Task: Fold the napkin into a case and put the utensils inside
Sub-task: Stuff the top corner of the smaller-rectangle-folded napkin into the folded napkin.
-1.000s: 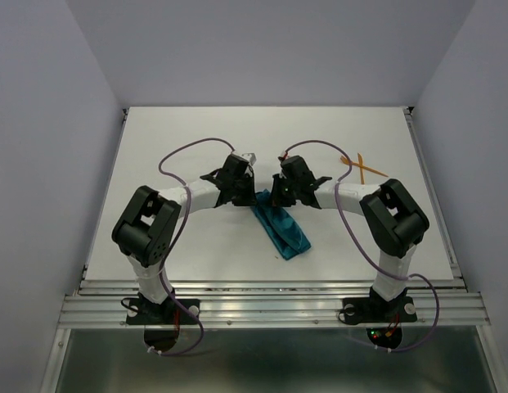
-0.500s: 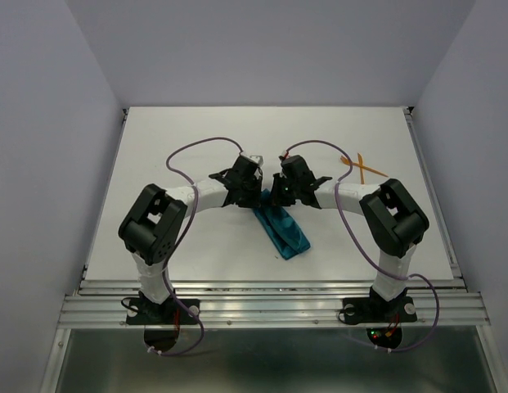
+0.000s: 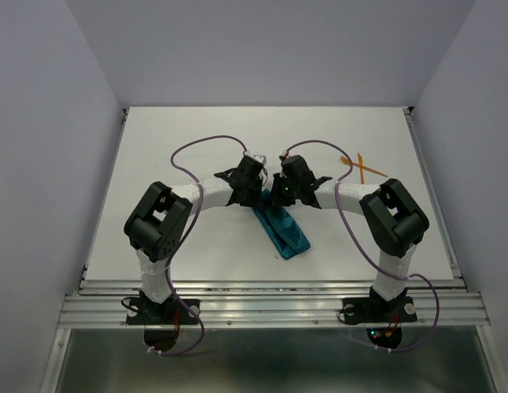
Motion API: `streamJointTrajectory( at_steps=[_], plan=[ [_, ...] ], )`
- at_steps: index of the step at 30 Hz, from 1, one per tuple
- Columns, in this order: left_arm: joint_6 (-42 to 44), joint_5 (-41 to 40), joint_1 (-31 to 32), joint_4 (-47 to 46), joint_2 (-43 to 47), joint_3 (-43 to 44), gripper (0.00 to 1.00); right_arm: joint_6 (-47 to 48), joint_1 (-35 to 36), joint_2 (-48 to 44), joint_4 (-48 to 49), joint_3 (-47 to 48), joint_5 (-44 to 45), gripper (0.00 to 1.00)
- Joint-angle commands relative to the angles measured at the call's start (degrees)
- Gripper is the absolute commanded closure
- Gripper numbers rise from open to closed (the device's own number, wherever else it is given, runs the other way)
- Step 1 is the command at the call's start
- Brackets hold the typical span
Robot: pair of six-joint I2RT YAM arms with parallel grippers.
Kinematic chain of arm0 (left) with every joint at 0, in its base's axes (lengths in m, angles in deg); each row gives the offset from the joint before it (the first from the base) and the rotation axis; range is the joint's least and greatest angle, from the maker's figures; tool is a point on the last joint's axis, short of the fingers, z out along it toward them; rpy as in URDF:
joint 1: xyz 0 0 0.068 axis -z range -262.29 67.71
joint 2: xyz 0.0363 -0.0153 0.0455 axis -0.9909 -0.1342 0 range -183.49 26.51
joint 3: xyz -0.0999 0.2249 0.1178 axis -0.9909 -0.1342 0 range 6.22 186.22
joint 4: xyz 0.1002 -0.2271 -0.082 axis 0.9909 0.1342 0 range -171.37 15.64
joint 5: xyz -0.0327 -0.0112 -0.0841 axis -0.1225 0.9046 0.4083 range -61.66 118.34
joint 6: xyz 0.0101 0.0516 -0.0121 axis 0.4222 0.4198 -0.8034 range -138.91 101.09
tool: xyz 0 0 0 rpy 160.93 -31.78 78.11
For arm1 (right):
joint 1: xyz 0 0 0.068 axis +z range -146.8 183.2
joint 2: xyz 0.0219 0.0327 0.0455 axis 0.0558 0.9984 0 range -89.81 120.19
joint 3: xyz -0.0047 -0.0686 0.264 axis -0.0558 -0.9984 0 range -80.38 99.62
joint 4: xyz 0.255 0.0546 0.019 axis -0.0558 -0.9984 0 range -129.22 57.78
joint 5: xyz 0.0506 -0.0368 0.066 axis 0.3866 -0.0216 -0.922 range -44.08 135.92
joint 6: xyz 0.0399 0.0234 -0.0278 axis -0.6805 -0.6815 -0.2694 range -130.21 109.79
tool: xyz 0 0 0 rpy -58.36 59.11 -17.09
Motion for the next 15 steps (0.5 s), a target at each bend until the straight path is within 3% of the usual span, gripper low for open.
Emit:
streamJointTrajectory(
  at_steps=[1, 15],
  plan=[
    [1.8, -3.9, 1.0, 2.1, -0.9, 2.4, 0.79, -0.2, -0.4, -0.9, 2.6, -0.5, -0.2, 0.99],
    [2.4, -6.9, 2.2, 3.4, -1.2, 2.2, 0.68, -1.5, -0.9, -3.9, 2.9, -0.8, -0.9, 0.99]
  ],
)
